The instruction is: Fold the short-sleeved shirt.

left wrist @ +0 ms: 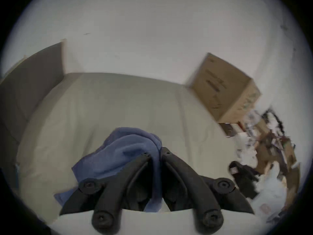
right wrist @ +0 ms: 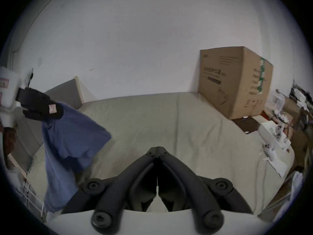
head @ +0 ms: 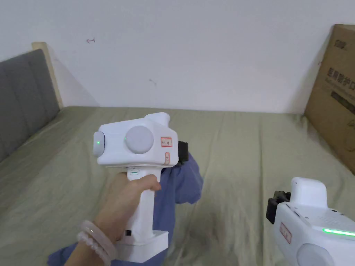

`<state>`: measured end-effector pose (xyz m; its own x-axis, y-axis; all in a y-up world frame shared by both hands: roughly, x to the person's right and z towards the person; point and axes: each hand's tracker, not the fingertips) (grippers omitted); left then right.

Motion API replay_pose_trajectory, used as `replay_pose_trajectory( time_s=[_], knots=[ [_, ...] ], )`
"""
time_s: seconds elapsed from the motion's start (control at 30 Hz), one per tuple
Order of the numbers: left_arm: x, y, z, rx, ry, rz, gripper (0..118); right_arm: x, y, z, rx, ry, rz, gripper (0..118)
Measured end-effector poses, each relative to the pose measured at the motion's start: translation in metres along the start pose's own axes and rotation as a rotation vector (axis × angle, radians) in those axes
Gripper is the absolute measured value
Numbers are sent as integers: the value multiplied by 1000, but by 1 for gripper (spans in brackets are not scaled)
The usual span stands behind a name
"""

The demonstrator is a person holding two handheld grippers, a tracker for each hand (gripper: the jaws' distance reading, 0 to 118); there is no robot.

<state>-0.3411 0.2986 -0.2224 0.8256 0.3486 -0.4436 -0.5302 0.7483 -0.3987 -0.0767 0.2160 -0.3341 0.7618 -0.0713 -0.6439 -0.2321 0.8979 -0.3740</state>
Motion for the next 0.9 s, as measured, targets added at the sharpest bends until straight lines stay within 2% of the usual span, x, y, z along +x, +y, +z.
replay_pose_trajectory(
  time_s=[0.07, 0.23, 0.3, 0.37, 0.5, 0.63, 0.7, 0.77, 0.83, 0.87, 0.9],
  knots=[
    [36, -5, -8, 15, -130, -30, 6, 24, 4, 10, 17, -50, -30, 0],
    [97, -50, -44, -80, -252, -118, 6, 80, 6, 32, 34, -178, -57, 0],
    [101, -82, -69, -164, -246, -59, 6, 97, 1, 38, 31, -223, -76, 0],
    [103, -125, -102, -262, -232, -111, 6, 110, -6, 40, 13, -244, -106, 0],
    [98, -212, -159, -520, -94, -207, 6, 120, -24, 39, -39, -261, -138, 0],
    [93, -242, -168, -504, -73, -187, 8, 115, -40, 33, -94, -248, -120, 0],
    [89, -234, -166, -497, -93, -183, 21, 112, -45, 30, -114, -234, -111, 0],
    [91, -227, -165, -535, -159, -149, 64, 106, -47, 26, -126, -223, -104, 0],
    [94, -219, -158, -525, -150, -150, 108, 100, -49, 24, -133, -204, -100, 0],
    [95, -216, -154, -519, -135, -165, 117, 97, -49, 23, -135, -198, -97, 0],
    [94, -210, -146, -474, -127, -182, 118, 94, -48, 23, -138, -190, -90, 0]
  ],
)
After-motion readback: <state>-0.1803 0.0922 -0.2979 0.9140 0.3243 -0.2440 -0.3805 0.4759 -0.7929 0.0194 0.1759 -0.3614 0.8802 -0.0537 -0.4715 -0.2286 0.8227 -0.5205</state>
